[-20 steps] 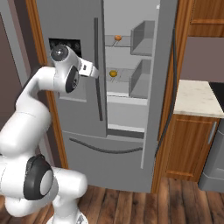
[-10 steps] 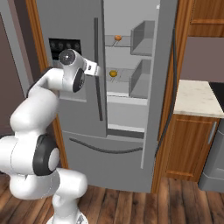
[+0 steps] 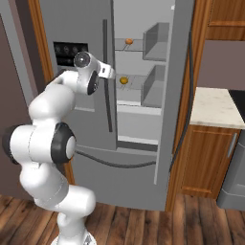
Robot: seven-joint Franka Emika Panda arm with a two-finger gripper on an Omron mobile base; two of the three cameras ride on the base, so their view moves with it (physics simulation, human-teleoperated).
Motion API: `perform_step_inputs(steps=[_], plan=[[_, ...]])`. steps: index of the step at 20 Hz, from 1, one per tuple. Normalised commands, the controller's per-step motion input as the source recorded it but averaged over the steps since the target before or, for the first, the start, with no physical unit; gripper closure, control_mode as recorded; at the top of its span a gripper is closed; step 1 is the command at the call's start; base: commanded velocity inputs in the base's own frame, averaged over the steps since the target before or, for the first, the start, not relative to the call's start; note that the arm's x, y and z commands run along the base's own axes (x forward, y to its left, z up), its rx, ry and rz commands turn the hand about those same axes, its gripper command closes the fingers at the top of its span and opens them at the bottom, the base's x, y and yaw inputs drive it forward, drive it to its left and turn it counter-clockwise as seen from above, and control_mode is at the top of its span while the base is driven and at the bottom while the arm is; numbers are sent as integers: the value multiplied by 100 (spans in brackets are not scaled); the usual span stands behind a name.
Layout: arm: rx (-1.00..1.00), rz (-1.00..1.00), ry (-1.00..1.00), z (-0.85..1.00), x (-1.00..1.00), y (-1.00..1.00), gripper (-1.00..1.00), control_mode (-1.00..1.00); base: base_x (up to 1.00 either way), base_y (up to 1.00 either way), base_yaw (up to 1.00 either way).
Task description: Retrieve the tangerine and orange from the fridge and place them into the bowl on the dining table.
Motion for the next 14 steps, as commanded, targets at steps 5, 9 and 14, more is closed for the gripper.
perform_step_inputs(steps=[5,9,14], plan=[[0,0,1,-10,67,0,-100,-100,0,0,0],[0,0,1,-15,67,0,-100,-100,0,0,0],[0,0,1,-19,69,0,-100,-100,0,0,0]])
